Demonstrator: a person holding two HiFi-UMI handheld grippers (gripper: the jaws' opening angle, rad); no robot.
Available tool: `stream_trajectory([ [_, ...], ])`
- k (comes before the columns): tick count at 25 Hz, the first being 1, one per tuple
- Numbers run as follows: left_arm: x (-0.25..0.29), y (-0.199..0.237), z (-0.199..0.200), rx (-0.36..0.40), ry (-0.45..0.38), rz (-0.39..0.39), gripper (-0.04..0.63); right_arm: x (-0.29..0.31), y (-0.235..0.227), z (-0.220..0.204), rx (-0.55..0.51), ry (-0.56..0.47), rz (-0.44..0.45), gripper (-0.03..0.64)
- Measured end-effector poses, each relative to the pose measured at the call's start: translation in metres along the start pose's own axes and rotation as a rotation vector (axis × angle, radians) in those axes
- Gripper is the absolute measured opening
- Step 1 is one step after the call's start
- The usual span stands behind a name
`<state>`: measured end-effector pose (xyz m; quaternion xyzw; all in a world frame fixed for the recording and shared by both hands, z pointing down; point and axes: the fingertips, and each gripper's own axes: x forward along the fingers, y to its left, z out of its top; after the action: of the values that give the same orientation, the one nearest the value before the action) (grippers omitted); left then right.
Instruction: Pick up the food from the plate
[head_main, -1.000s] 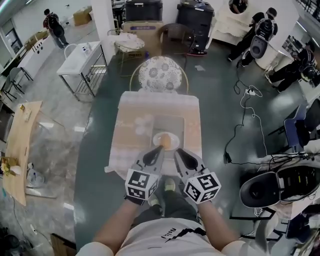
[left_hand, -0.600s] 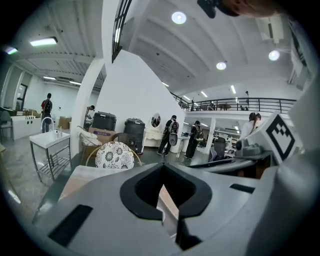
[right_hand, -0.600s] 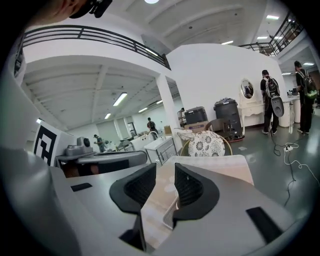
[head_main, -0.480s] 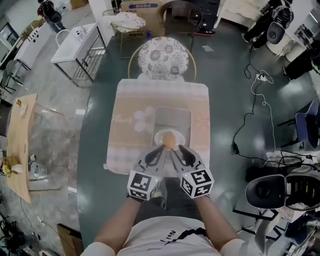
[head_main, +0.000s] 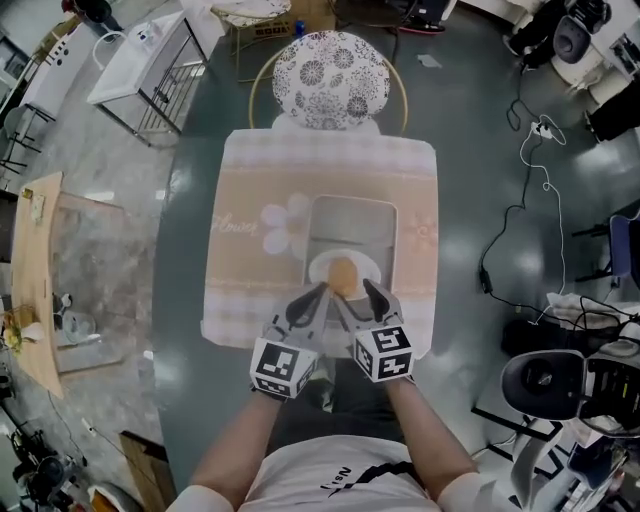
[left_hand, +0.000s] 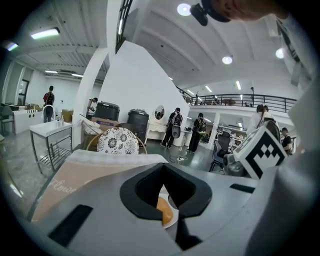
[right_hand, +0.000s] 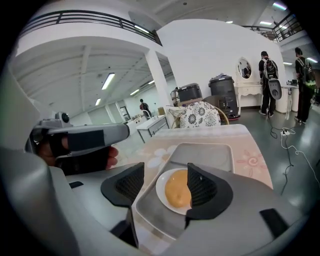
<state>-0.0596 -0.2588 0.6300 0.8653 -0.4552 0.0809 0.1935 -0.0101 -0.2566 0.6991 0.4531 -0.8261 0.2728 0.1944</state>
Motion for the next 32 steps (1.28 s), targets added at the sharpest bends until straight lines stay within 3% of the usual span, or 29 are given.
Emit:
stream_trajectory([
  [21,0.037,0.023,-0.034,-0.019,0.001,-0.012,0.006,0.065,-0.03,-0.049,0.047,0.143,-0.05,0.291],
  [28,0.038,0.027,-0.038,-0.023,0.007,0.003,0.006,0.076,-0.029,-0.066,0.027,0.223,-0.023,0.295],
  [32,0.033,0.027,-0.035,-0.021,0.009,0.015,0.006,0.071,-0.027,-0.061,0.06,0.22,0.013,0.293],
])
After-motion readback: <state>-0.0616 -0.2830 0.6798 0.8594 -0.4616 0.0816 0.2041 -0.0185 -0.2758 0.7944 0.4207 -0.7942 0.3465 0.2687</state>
